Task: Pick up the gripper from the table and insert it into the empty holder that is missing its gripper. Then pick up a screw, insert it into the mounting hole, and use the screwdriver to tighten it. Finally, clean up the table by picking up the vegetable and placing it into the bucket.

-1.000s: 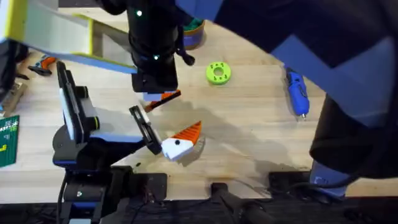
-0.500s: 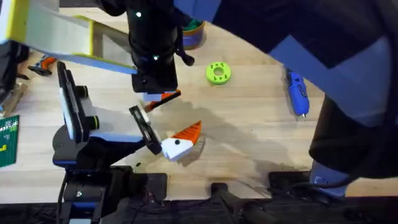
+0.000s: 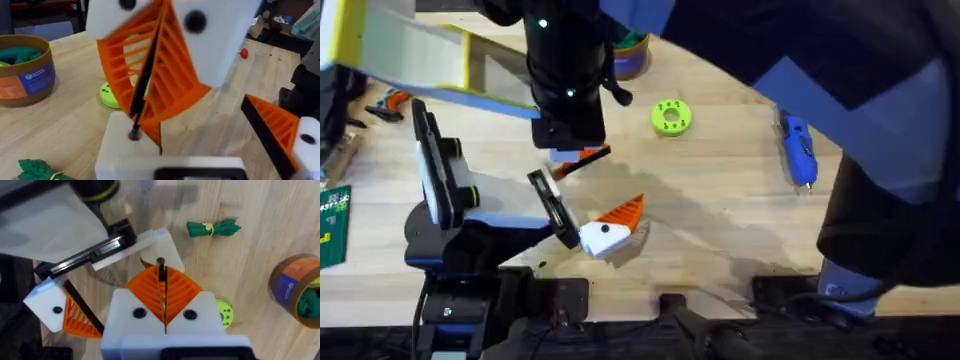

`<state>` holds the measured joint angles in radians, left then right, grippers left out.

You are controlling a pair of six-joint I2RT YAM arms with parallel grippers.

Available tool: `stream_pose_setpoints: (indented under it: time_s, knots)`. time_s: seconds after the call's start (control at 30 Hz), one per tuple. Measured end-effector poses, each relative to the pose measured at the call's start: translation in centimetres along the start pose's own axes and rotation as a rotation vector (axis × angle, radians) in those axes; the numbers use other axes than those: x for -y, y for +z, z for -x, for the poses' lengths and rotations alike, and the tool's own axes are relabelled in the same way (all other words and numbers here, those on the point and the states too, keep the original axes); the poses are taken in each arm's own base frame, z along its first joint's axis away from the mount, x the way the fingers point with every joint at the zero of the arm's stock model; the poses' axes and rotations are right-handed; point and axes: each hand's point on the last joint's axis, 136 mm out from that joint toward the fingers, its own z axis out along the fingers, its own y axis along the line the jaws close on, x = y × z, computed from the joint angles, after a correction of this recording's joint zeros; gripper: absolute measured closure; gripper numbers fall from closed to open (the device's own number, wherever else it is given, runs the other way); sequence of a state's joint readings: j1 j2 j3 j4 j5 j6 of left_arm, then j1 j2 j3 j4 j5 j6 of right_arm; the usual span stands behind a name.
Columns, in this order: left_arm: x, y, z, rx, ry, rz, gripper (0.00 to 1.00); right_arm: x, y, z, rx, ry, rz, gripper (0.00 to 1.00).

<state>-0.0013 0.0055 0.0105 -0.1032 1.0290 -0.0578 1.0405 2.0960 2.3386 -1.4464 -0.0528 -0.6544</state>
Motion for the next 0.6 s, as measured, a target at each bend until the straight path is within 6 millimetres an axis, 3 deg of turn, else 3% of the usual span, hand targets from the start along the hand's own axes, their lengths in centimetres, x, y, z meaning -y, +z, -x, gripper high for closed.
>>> stream_pose_setpoints:
  time_s: [0.6]
  knots:
    - [0.00,0.00,-0.01,0.000,-0.004,0.000,0.015,-0.28,0.13,0.28,0.013,0.015,0.019,0.995]
